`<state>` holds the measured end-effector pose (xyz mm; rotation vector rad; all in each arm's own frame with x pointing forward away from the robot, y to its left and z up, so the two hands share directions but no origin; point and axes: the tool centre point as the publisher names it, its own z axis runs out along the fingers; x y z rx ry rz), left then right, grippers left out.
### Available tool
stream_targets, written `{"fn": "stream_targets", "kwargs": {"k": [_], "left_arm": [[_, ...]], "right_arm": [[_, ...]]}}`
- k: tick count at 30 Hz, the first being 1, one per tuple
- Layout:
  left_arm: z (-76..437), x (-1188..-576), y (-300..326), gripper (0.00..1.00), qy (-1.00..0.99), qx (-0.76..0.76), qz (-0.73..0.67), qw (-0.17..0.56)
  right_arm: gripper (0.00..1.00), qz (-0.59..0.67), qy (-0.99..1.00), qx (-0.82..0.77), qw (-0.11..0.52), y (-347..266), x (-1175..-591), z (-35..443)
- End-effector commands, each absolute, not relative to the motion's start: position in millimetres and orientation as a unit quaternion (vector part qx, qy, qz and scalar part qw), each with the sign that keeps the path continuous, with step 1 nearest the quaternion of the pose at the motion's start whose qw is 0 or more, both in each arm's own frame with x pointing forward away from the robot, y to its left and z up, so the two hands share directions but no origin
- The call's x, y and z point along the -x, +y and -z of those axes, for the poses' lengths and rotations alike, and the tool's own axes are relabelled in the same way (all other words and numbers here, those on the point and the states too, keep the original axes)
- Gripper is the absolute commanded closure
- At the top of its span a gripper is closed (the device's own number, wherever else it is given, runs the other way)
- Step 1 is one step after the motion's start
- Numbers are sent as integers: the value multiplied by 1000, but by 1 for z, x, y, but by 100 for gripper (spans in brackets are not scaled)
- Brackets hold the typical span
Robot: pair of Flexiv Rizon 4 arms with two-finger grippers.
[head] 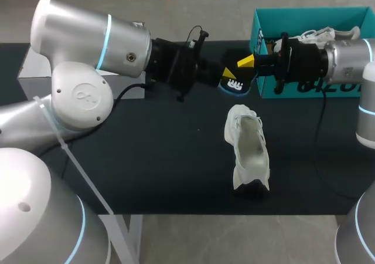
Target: Take the shoe out of the shoebox, open the shoe tongue, remove and reinsert the insole, then place the shoe into the shoebox
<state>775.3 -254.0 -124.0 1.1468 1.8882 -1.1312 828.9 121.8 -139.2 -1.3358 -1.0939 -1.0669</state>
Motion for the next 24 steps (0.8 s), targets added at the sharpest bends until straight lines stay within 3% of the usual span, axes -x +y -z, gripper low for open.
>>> {"fn": "stream_targets", "kwargs": {"k": [1,7,8,9,10,24], "left_arm": [[126,-775,-258,100,720,-436,430,325],[128,-770,-258,100,720,-434,435,323],[128,-769,-257,68,719,-432,442,318],[130,-767,-256,17,717,-431,449,313],[131,-766,-255,0,720,-432,449,307],[126,-739,-198,0,747,-444,475,138]], "right_arm": [[100,447,-457,559,528,123,-828,140],[100,447,-457,559,528,123,-828,140],[100,447,-457,559,528,123,-828,140],[100,447,-457,559,528,123,-828,140],[100,447,-457,559,528,123,-828,140],[100,447,-457,559,528,123,-828,140]]}}
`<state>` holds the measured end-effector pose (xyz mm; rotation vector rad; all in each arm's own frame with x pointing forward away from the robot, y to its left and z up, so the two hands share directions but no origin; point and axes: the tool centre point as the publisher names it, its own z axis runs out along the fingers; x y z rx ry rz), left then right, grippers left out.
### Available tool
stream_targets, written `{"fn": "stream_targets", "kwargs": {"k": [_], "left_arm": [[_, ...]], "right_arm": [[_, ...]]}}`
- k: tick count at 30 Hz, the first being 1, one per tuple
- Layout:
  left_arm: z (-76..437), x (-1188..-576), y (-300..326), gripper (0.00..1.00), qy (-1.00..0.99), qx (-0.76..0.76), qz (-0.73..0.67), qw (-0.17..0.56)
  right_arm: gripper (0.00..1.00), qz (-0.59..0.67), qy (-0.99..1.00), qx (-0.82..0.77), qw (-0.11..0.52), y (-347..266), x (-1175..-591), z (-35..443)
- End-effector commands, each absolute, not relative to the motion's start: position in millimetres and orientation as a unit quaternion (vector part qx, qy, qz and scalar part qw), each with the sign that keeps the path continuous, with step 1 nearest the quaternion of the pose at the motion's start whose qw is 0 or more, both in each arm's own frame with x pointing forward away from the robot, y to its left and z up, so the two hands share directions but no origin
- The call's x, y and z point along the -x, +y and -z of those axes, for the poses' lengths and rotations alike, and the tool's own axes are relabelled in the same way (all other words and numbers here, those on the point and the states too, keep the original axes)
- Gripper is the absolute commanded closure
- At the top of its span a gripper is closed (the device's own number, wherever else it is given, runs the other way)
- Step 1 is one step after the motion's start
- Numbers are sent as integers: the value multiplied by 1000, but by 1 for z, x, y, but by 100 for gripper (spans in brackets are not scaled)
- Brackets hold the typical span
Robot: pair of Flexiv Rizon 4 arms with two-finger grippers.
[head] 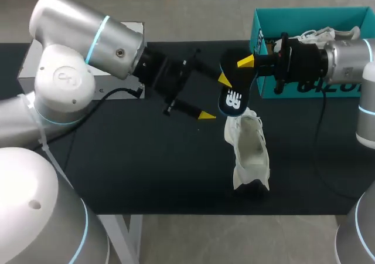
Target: Take the shoe out of the shoebox, open the shoe tongue, remove and reinsert the insole, then place the shoe into the shoebox
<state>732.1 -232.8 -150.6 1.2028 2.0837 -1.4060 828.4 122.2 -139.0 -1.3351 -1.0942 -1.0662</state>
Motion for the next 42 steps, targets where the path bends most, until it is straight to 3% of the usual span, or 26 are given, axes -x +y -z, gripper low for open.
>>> {"fn": "stream_targets", "kwargs": {"k": [1,13,30,42], "left_arm": [[121,-740,-190,0,754,-450,461,127],[78,-756,-158,0,782,-504,354,92],[22,-799,-202,0,735,-646,208,5],[14,-806,-204,0,742,-642,191,1]], "right_arm": [[100,447,-457,559,528,123,-828,140],[100,431,-487,561,511,125,-824,150],[100,423,-502,568,496,127,-803,169],[100,419,-500,577,491,127,-801,170]]}}
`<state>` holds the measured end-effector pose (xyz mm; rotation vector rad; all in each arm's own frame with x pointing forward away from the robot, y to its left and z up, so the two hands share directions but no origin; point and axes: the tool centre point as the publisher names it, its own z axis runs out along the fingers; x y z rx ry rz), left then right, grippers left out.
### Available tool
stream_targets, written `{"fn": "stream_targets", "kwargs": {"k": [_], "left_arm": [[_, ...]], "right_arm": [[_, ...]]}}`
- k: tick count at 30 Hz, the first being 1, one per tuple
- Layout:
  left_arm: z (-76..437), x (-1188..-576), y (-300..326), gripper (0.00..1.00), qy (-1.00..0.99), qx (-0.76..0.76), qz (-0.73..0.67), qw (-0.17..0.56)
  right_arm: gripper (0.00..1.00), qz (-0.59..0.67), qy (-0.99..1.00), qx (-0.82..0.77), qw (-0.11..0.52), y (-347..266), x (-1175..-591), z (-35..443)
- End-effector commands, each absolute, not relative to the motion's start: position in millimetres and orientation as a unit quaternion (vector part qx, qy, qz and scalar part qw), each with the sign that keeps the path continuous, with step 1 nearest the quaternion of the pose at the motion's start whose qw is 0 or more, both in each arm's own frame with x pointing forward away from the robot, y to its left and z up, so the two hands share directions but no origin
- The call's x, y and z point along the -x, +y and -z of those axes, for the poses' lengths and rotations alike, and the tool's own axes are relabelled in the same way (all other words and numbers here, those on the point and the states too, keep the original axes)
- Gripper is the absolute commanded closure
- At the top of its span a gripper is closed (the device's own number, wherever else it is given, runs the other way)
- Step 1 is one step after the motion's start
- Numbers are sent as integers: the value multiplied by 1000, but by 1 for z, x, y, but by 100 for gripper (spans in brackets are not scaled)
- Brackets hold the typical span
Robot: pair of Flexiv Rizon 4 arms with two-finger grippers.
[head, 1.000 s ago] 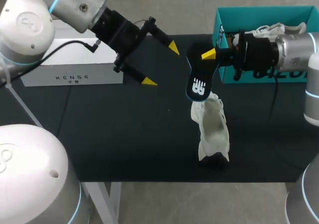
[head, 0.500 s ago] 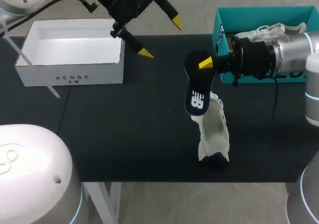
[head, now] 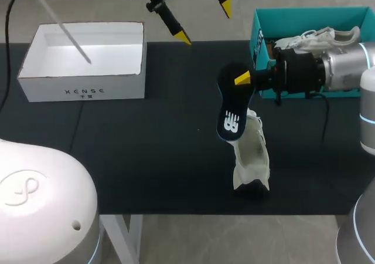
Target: Take the shoe out of the shoebox, open the shoe tongue, remove and reinsert the insole, then place the shoe into the shoebox
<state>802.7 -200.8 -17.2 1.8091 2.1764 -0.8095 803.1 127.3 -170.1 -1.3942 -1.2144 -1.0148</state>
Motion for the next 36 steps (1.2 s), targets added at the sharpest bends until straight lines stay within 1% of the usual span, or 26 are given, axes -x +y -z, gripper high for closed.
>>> {"fn": "stream_targets", "kwargs": {"k": [1,18,21,24,30,36], "left_arm": [[14,-806,-204,0,742,-642,191,1],[14,-806,-204,0,742,-642,191,1],[10,-820,-206,0,726,-675,131,-4],[10,-832,-207,0,717,-689,102,-4],[8,-840,-217,0,705,-703,94,9],[8,-842,-225,0,699,-709,93,-2]], "right_arm": [[100,419,-500,577,491,127,-801,170],[100,419,-500,577,491,127,-801,170],[100,419,-500,577,491,127,-801,170],[100,419,-500,577,491,127,-801,170],[100,419,-500,577,491,127,-801,170],[100,419,-500,577,491,127,-801,170]]}}
